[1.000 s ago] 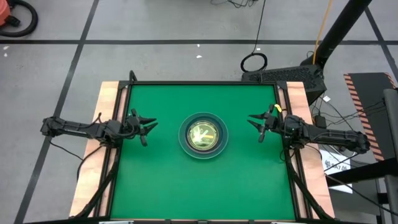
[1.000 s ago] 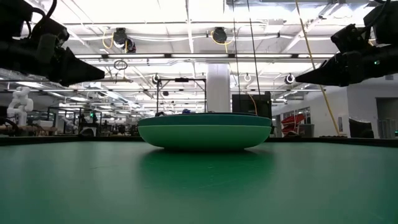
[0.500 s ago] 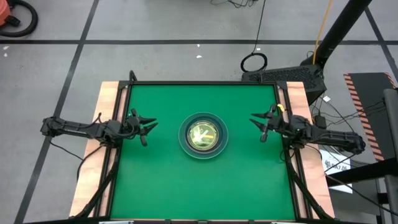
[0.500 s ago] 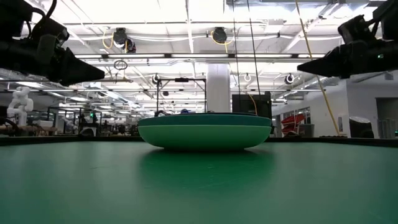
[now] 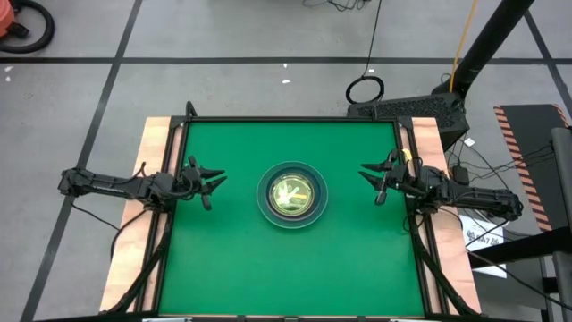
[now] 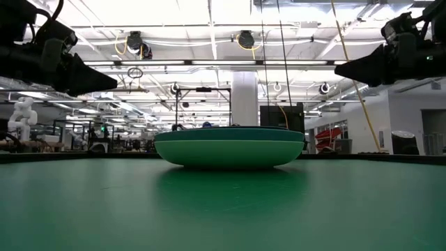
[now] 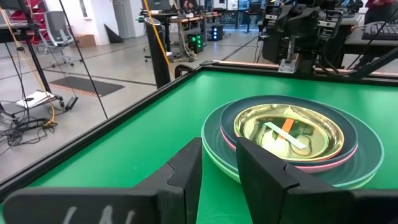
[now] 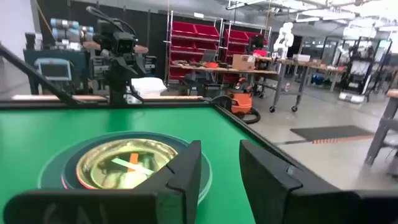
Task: Stack plastic plates
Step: Return to Home Position
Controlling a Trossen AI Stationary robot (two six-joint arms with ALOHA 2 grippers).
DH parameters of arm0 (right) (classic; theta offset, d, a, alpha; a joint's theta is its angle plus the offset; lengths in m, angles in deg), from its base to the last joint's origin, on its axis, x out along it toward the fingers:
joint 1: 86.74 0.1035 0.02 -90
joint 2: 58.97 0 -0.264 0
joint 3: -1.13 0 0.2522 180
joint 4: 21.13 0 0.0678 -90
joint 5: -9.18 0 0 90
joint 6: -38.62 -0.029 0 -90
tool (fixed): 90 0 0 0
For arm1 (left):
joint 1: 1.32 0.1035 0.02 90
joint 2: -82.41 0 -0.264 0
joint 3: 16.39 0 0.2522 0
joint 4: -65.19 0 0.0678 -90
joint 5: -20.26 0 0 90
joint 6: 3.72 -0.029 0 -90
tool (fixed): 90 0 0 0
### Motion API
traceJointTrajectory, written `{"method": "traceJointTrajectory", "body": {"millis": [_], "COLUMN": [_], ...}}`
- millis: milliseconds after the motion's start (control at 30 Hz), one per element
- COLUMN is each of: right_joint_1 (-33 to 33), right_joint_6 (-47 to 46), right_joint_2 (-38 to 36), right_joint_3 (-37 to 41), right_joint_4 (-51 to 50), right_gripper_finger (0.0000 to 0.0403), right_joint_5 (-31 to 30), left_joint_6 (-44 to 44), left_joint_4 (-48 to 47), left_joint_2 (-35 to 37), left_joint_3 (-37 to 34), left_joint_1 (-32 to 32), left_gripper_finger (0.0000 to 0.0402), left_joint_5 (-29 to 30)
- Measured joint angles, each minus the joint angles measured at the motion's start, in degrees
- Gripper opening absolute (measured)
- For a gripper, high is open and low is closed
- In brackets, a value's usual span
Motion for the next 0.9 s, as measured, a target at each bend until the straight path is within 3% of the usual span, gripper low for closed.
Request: {"method": "traceJointTrajectory", "body": {"millis": [367,700,900], "right_joint_1": [0.57,2.55,2.51], "right_joint_6": [-11.89,-8.46,-11.48], "right_joint_2": [-1.05,-1.05,-1.05], "right_joint_3": [0.0,0.0,0.0], "right_joint_4": [-0.06,-0.04,0.04], "right_gripper_finger": [0.0102,0.0102,0.0102], "right_joint_5": [-0.14,0.05,0.1], "left_joint_6": [0.04,0.02,0.02], "left_joint_4": [0.0,0.0,0.0], "left_joint_2": [0.0,0.0,0.0], "left_joint_3": [0.0,0.02,0.02], "left_joint_1": [0.0,0.0,0.0], "left_gripper_finger": [0.0106,0.0106,0.0106], "left_joint_5": [0.0,0.0,0.0]}}
